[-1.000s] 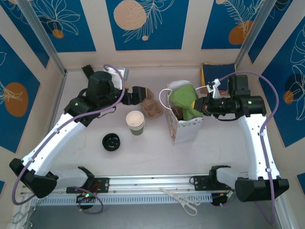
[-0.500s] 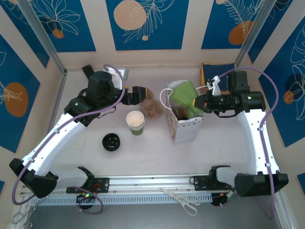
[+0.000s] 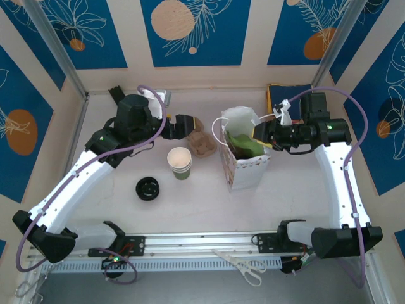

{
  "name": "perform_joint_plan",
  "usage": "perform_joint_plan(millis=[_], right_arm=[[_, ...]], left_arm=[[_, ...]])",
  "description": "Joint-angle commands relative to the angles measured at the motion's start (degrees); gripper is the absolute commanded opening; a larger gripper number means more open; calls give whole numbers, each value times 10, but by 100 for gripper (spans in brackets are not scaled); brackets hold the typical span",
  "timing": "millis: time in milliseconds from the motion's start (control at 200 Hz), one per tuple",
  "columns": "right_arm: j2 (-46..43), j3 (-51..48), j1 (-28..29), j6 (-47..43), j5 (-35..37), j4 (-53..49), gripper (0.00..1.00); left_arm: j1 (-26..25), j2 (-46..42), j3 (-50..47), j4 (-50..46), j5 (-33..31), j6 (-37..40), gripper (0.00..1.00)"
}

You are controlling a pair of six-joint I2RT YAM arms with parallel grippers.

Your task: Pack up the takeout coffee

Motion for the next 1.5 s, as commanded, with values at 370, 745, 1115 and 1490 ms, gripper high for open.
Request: perform_joint_plan(millis=[370, 745, 1115, 1490], right_arm=[[-34, 76, -28, 13, 77, -16, 55], [-84, 43, -67, 32, 372, 14, 91], [-125, -195, -119, 33, 476, 135, 99], [-140, -440, -110, -35, 384, 431, 99]], left_arm=[[5, -3, -2, -22, -42, 16, 100], [21, 9, -2, -83, -176, 47, 100], [90, 11, -118, -126, -365, 56, 100], [130, -90, -458, 321, -488, 230, 100]])
